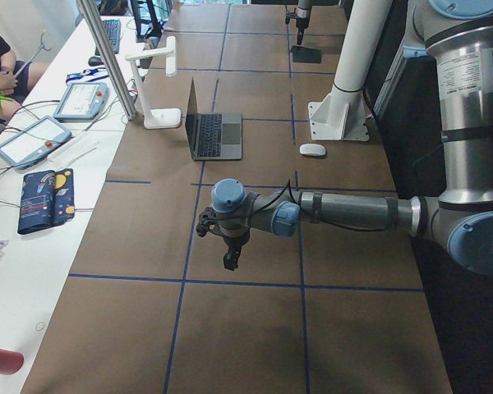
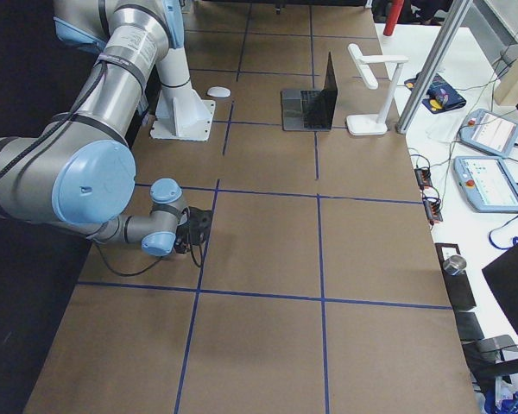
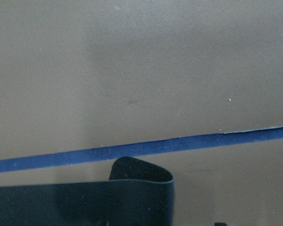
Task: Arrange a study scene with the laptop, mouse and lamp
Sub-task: 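Grasp the black mouse pad edge with the right gripper, then carry the mouse pad with the right gripper beside the laptop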
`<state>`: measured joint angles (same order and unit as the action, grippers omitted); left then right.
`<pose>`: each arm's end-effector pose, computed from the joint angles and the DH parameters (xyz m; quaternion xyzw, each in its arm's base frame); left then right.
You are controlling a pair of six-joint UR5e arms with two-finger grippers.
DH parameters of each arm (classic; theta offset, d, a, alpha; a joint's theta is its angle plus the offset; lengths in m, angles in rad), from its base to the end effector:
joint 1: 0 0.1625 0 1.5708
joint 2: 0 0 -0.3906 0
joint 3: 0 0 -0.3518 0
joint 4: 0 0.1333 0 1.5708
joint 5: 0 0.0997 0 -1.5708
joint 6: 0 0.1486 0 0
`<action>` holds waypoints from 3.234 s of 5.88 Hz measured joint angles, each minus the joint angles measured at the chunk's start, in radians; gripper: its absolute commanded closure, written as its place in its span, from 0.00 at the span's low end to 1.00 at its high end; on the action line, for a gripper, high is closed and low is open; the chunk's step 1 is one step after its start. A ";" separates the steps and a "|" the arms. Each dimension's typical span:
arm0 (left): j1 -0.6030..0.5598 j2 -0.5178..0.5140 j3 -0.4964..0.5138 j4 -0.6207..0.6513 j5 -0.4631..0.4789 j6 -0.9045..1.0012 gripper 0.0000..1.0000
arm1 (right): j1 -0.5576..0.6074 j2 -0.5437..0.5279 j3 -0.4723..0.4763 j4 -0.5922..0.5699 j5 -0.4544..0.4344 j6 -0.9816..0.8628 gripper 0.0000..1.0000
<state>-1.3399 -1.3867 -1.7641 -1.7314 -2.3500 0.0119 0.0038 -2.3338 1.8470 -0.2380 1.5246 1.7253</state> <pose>0.0626 -0.3925 0.6306 0.0366 0.3848 0.1436 0.9110 -0.2177 -0.1410 0.6332 -0.0099 -0.4108 0.0815 0.9080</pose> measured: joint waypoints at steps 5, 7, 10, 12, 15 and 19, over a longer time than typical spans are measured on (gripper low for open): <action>-0.012 0.001 -0.006 0.000 -0.006 0.003 0.00 | -0.016 0.003 -0.008 0.037 -0.004 0.031 0.97; -0.014 0.001 -0.006 0.000 -0.008 0.004 0.00 | -0.020 0.005 -0.011 0.037 -0.004 0.031 1.00; -0.015 0.000 -0.008 0.000 -0.022 0.000 0.00 | 0.022 0.018 -0.003 0.093 -0.017 0.025 1.00; -0.016 0.000 -0.015 0.001 -0.023 -0.001 0.00 | 0.205 0.113 -0.010 0.131 0.014 -0.017 1.00; -0.025 0.000 -0.035 0.001 -0.069 -0.002 0.00 | 0.561 0.379 -0.024 -0.034 0.262 -0.112 1.00; -0.028 0.000 -0.047 0.001 -0.075 -0.003 0.00 | 0.696 0.970 -0.173 -0.485 0.275 -0.119 1.00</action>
<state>-1.3682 -1.3871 -1.8109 -1.7303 -2.4252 0.0093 0.6996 -1.3640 1.6736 -0.7226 1.7995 1.6065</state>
